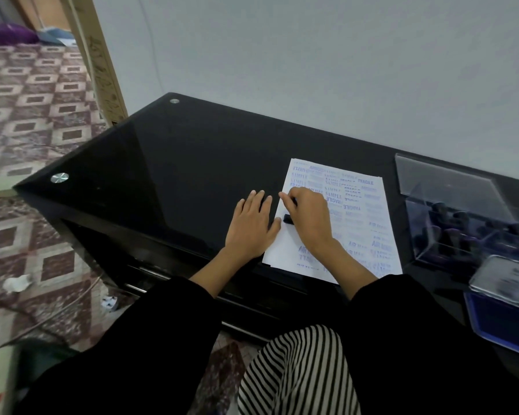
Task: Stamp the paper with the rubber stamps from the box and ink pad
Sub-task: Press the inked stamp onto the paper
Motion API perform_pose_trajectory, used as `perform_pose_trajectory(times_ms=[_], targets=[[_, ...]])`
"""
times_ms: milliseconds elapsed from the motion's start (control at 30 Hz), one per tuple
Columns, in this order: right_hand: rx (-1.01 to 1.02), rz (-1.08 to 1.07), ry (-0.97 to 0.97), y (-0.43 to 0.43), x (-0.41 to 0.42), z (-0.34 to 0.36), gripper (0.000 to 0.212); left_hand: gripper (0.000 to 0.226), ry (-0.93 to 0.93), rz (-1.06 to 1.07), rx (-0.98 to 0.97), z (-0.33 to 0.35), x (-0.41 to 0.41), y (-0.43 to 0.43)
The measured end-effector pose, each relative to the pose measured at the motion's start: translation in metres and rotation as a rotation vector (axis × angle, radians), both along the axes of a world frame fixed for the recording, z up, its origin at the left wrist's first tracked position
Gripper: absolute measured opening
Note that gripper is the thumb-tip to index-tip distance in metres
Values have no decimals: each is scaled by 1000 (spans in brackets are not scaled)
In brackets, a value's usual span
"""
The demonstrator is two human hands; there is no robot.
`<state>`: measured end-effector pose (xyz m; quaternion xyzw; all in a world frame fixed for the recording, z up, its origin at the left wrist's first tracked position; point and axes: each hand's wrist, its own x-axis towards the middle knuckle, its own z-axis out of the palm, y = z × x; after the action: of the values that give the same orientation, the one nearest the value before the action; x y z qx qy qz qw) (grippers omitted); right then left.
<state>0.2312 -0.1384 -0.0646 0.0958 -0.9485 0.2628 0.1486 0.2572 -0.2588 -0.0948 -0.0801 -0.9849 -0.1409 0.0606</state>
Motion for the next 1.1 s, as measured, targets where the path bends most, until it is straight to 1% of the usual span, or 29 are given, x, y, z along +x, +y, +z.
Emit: perform_pose_trajectory(times_ms=[133,300,400,467,633,733,900,1000,1100], targets=[[29,-27,70,-2,6,-8,34,57,-12,0,2,0,1,0],[-13,8,215,-5,21,-19,30,56,-12,-3,13,0,1,0],[-7,25,250,-5,24,-21,29,56,-12,-6,19,0,1,0],[-16,39,231,-4,23,-21,31,56,-11,-9,27,0,1,0],[-97,33,62,-1,4,-11,39,57,-21,-13,46,1,1,0],[-115,30,45,-1,-1,-9,36,56,-21,-11,59,0,1,0],[-97,18,73,-3,8,-14,33,56,-15,-13,56,0,1,0],[-28,46,145,-2,17,-20,30,56,-6,-13,51,0,1,0],[-13,63,208,-3,23,-22,29,55,-3,-14,41,0,1,0]])
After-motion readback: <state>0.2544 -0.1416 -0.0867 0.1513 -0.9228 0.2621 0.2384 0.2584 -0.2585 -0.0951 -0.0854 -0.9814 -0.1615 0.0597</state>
